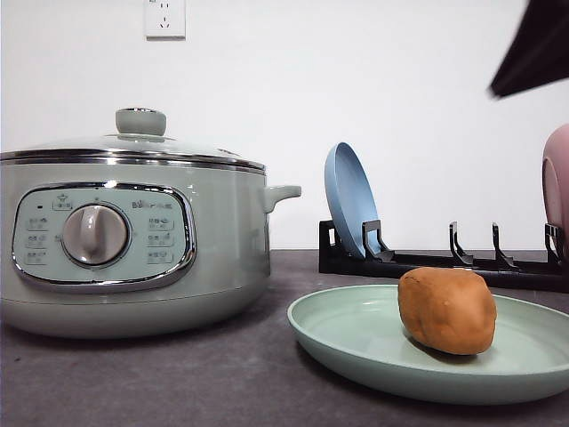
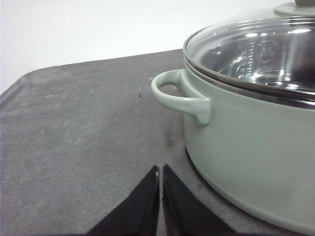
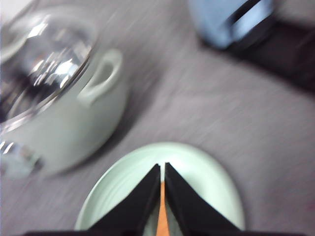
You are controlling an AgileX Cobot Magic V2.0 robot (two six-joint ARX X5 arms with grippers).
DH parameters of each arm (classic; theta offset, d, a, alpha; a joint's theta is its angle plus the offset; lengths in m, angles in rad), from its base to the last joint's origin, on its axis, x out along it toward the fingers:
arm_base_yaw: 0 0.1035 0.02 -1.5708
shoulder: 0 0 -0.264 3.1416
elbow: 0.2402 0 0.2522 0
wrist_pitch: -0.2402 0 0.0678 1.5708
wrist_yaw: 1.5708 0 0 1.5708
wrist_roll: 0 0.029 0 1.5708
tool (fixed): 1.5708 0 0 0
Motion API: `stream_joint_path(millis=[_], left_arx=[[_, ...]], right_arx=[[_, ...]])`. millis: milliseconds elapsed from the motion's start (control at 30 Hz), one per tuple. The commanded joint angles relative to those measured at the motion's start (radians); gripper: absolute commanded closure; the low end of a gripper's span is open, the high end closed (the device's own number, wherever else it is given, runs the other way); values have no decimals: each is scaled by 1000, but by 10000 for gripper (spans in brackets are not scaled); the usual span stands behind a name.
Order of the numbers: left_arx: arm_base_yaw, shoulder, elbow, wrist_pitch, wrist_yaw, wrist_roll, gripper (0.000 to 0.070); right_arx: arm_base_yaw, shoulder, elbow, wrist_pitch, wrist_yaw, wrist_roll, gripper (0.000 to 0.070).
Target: Transfer potato from steamer to green plate
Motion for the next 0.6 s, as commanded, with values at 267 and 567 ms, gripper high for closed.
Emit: stream_joint_path(millis=[267,567], left_arx=[[2,-2,-21,-8,-2,-6,698],[2,-2,-21,-8,-2,-6,697]], right_arx=[[-341,-258,-163,178,-4,-168,700],[-436,-537,-450,332,-3,-187,700]])
